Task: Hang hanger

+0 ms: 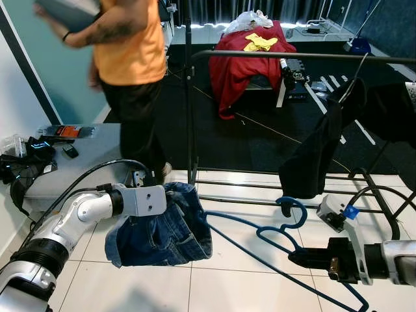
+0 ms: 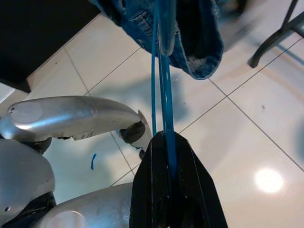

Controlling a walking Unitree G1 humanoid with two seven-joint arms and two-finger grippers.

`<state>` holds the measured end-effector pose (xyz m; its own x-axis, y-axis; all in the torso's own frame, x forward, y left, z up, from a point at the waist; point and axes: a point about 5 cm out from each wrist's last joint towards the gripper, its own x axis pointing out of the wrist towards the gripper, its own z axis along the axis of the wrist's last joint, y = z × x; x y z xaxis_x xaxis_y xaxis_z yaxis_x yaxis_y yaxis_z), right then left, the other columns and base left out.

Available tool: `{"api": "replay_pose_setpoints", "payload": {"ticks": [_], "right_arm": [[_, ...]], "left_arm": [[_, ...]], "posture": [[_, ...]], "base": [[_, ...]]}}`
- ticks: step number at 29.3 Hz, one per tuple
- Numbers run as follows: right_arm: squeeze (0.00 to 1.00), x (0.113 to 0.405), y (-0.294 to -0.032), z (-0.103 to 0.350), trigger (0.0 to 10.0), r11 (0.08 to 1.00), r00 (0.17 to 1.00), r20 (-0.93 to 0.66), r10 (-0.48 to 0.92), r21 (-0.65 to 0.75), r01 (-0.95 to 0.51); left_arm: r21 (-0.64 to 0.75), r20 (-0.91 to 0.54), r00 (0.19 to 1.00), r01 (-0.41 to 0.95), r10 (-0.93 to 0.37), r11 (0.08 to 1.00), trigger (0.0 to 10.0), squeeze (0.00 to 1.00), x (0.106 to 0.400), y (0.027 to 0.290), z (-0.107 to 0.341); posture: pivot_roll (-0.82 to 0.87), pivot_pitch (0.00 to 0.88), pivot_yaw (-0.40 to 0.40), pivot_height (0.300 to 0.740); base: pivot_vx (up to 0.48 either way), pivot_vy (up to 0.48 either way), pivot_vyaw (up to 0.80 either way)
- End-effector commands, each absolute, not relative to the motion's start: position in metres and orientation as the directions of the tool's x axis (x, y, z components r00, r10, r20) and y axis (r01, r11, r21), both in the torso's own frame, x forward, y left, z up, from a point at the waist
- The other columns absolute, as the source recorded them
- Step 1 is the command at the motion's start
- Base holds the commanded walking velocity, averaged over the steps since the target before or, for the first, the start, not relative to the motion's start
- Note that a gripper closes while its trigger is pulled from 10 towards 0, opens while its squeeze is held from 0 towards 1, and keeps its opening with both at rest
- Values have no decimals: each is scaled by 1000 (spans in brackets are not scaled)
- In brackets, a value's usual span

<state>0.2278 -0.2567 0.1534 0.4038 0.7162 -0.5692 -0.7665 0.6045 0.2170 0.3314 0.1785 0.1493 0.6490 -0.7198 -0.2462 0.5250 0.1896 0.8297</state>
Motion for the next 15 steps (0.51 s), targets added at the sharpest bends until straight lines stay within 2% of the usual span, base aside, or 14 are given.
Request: {"api": "replay_pose_setpoints", "payload": {"ticks": [1, 9, 15], "right_arm": [[0, 227, -261, 155, 10000, 617, 417, -575, 704, 204, -760], [0, 229, -262, 155, 10000, 621, 431, -563, 705, 196, -759], [0, 234, -252, 150, 10000, 602, 421, -536, 731, 217, -768]], "left_arm": [[855, -210, 654, 483, -727, 188, 10000, 0, 332, 185, 164], [845, -195, 610, 502, -768, 184, 10000, 0, 327, 179, 166], [837, -135, 544, 510, -828, 198, 10000, 0, 320, 158, 174]], "posture": [[91, 39, 64, 740], [91, 40, 66, 740], [98, 45, 63, 740]], "base": [[0, 0, 0], [0, 0, 0], [0, 0, 0]]}}
